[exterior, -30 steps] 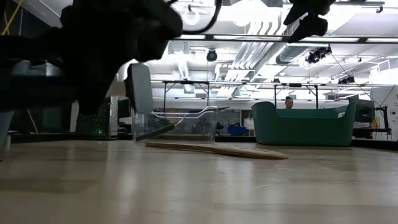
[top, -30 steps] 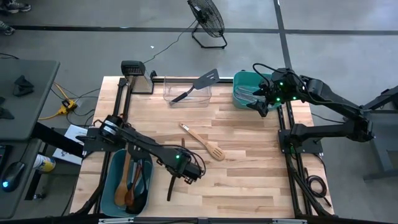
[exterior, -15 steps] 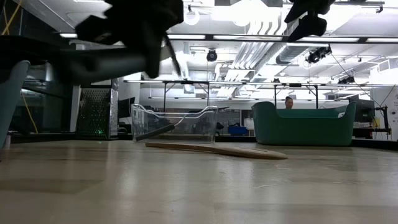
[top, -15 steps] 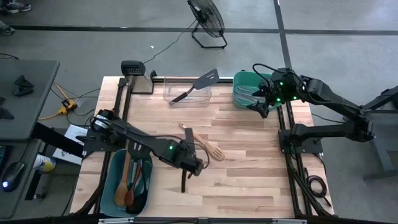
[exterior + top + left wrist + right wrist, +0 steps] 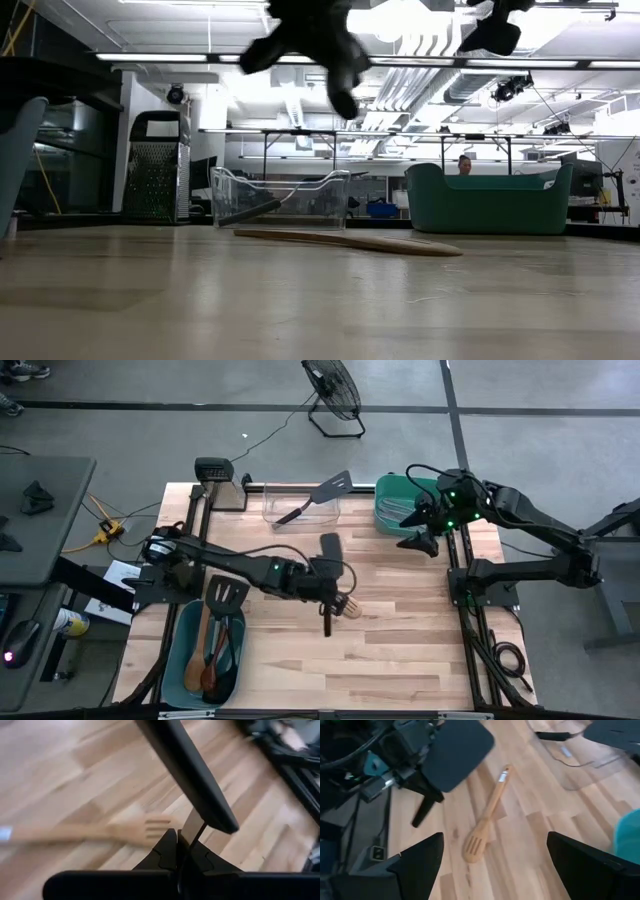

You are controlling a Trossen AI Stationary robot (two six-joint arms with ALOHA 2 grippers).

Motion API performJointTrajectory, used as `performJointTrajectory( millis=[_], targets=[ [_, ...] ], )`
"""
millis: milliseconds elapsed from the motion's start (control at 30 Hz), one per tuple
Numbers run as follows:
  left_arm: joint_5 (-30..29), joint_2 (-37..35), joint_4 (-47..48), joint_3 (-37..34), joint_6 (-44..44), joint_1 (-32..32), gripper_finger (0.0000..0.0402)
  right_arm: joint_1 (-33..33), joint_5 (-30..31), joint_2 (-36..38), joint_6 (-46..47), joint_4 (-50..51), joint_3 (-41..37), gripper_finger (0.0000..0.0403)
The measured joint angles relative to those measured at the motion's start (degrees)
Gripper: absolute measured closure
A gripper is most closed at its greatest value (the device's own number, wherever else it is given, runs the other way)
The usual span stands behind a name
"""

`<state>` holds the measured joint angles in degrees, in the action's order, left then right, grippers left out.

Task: Pick & Place Kitchen Items
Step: Put the spatula into the transparent bin

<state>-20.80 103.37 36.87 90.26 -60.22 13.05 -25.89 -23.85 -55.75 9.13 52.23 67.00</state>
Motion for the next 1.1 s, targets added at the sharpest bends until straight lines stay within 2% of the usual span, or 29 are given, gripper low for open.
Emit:
performJointTrajectory(
  millis=[200,300,467,700,1100],
  targets=[
    [0.07,0.0,-9.64,0.0,12.28,-1.04,0.0401,0.01,-5.32,0.0,-0.37,-1.19,0.0,0.0054],
    [-0.55,0.04,-13.35,0.0,15.42,-1.47,0.0401,0.0,-7.5,0.0,-0.4,-2.23,0.0,0.0054],
    [-4.16,-0.13,-12.94,-0.03,15.77,-3.32,0.0401,0.0,-7.94,0.0,-0.4,-2.49,0.0,0.0054],
    [-3.92,-2.33,-12.78,-0.07,23.82,-8.94,0.0401,0.0,-7.61,0.02,-0.4,-3.81,0.0,0.0054],
    [-2.91,-3.96,-9.96,-0.09,39.47,-21.33,0.0401,0.01,4.23,0.02,0.14,-4.55,0.02,0.0054]
  ],
)
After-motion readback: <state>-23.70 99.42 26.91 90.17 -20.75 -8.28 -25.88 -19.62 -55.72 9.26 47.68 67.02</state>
